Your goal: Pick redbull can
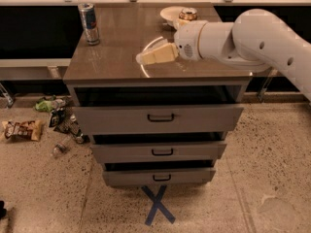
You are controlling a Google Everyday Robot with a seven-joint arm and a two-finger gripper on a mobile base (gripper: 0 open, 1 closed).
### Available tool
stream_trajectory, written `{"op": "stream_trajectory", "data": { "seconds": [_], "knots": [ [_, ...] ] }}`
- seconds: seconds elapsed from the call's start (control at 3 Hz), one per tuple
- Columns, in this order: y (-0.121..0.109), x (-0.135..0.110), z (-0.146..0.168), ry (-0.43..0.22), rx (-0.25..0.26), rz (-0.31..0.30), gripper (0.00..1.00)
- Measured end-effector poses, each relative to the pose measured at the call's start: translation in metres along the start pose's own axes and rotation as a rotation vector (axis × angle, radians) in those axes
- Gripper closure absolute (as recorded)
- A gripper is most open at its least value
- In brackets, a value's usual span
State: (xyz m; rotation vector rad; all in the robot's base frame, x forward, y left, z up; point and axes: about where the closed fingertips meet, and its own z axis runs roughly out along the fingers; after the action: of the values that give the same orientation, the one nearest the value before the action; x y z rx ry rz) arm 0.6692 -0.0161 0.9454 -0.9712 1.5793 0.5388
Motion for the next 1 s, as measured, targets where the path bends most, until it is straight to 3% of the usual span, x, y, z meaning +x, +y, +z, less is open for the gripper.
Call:
{"op": "stream_trajectory", "data": {
  "seconds": [0.33,1.0],
  "knots": [
    [-0.019,0.008,0.039,-0.036,0.035,0.047,0.0],
    [-0.044,0.001,0.115,-0.052,0.106,0.107,0.0]
  ]
}}
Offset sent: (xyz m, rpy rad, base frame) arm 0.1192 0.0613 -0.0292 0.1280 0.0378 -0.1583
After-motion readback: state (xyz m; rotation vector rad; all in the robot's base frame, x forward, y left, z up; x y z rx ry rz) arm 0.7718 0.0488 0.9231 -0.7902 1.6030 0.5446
